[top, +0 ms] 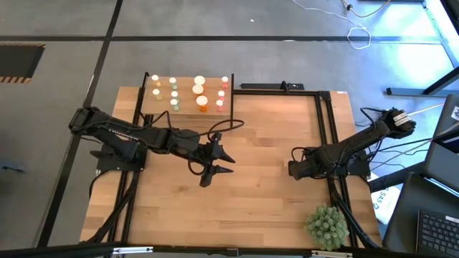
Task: Pick and place medicine bottles onto shelf by color
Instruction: Put the yellow pill on the shelf aligned with the yellow pill on the shelf
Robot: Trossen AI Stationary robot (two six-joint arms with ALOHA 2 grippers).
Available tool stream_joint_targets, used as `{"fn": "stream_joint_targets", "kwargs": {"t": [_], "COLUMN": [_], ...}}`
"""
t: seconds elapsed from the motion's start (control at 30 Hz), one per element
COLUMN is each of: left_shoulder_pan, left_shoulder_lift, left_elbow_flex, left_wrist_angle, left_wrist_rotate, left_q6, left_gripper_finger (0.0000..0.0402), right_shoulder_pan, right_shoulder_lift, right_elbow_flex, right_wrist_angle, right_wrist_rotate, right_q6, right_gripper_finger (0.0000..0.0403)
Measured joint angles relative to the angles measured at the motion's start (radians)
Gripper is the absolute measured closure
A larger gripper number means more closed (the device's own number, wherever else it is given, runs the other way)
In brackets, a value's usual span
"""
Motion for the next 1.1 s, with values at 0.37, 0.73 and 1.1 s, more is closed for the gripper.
{"fn": "stream_joint_targets", "kwargs": {"t": [0.37,0.73,1.1], "left_shoulder_pan": [0.0,0.0,-0.004], "left_shoulder_lift": [0.0,0.0,0.0], "left_elbow_flex": [0.0,0.0,0.0], "left_wrist_angle": [0.0,-0.001,-0.006], "left_wrist_rotate": [0.0,0.0,0.0], "left_q6": [0.0,-0.005,-0.029], "left_gripper_finger": [0.025,0.025,0.025], "right_shoulder_pan": [0.0,0.0,0.0], "right_shoulder_lift": [0.0,0.0,0.0], "right_elbow_flex": [0.002,0.006,0.096], "right_wrist_angle": [-0.017,-0.018,-0.016], "right_wrist_rotate": [0.001,-0.006,0.042], "right_q6": [-0.003,-0.032,-0.129], "right_gripper_finger": [0.0261,0.0286,0.0289]}}
